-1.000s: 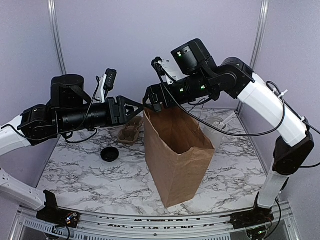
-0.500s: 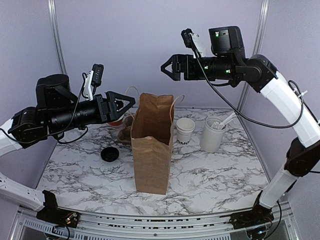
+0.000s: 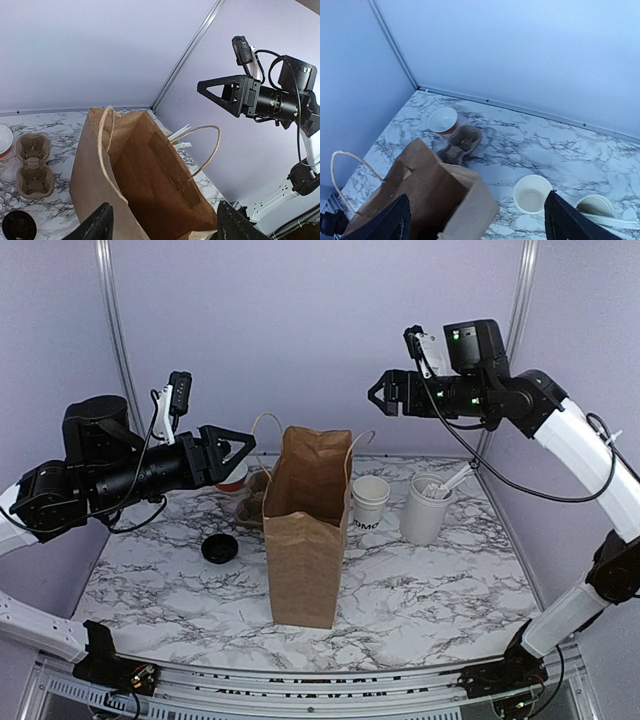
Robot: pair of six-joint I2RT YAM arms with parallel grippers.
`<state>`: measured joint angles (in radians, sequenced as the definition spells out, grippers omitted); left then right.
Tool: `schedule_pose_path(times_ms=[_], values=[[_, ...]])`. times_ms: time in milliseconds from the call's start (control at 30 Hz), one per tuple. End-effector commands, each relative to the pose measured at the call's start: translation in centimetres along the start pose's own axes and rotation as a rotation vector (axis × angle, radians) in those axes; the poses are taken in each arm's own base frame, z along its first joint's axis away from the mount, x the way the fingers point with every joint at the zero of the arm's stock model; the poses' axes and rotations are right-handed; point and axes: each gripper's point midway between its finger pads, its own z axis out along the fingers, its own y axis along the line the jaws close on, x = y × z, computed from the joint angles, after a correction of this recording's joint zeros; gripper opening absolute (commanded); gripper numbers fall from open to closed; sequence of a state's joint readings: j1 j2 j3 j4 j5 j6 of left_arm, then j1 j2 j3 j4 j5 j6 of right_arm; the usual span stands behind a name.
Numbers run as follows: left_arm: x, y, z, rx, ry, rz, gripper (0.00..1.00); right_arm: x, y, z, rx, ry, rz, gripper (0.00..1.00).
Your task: Pack the takeout coffee
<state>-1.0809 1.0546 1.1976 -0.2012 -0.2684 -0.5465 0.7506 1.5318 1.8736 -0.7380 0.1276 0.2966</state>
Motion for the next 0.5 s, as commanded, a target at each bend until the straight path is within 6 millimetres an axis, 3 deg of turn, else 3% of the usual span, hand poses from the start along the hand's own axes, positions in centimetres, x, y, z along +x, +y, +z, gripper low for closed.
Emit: schedule_pose_path(times_ms=[0,233,467], values=[[-1.2,2.2,-1.3,-0.076,-0.05,0.018,0.71,-0.8,-5.7,-3.4,0.137,-0.079,0.094,0.89],[-0.8,5.9,-1.5,-0.159,-0.038,-0.02,0.72,3.8,-14.6,-7.2,0.342,-0.097,0.239,0.82],[1.4,8.6,-1.1,-0.217,0.01,-0.053,0.72,10.0,-20.0,-8.1,0.434,-0.046,0.368,0.69]])
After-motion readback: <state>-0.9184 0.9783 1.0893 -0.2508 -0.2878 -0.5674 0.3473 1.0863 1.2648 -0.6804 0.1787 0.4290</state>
